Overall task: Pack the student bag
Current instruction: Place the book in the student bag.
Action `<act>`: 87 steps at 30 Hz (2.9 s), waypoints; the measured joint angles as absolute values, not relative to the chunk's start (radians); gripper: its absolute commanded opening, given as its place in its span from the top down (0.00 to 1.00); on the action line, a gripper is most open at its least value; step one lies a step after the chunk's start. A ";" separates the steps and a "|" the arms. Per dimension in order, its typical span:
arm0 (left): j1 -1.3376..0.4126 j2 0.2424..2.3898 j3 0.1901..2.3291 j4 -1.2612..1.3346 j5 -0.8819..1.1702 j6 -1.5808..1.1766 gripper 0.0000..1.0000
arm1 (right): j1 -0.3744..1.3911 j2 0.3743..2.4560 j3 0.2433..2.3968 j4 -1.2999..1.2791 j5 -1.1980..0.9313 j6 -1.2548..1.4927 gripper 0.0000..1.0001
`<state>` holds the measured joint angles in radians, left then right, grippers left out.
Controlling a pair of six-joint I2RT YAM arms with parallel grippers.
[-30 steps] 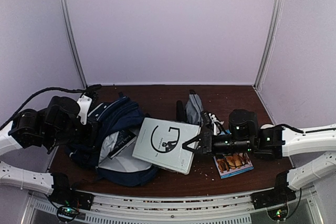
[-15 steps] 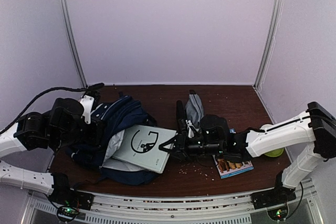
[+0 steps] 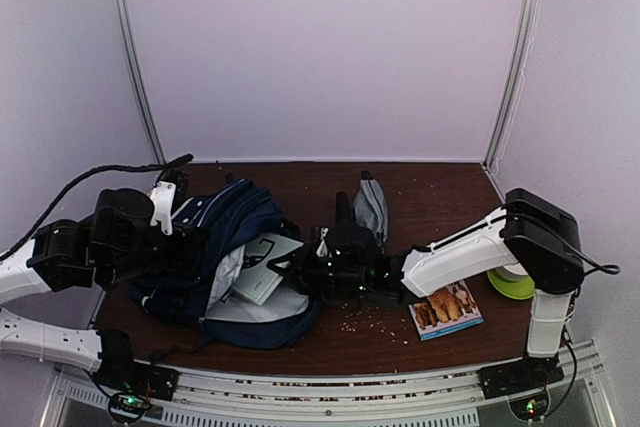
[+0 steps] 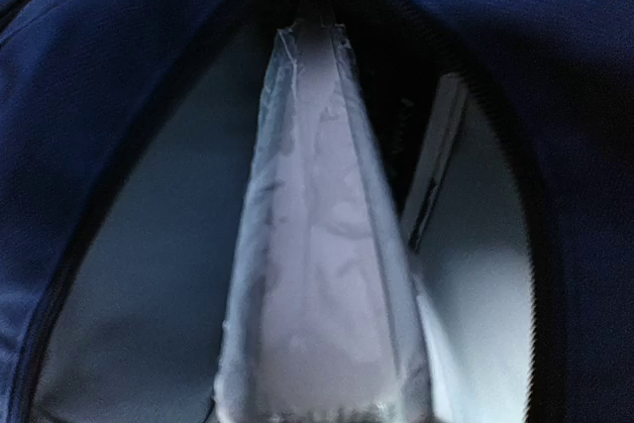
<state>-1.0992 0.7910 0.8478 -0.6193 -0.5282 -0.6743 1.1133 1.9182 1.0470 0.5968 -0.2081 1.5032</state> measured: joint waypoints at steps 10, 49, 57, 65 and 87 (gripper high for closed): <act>-1.098 0.767 0.802 -0.561 -0.482 -0.694 1.00 | 1.115 2.154 1.258 0.661 -0.140 1.586 1.00; -1.099 0.736 0.764 -0.503 -0.523 -0.770 1.00 | 1.107 2.045 1.302 0.257 -0.168 1.349 0.52; -1.099 0.741 0.764 -0.503 -0.517 -0.770 1.00 | 1.103 2.138 1.382 0.242 -0.168 1.373 0.67; -1.098 0.741 0.764 -0.503 -0.504 -0.770 1.00 | 1.101 2.252 1.555 0.180 -0.182 1.377 0.80; -1.100 0.694 0.759 -0.555 -0.586 -0.780 1.00 | 1.091 1.880 1.301 0.211 -0.303 1.216 0.40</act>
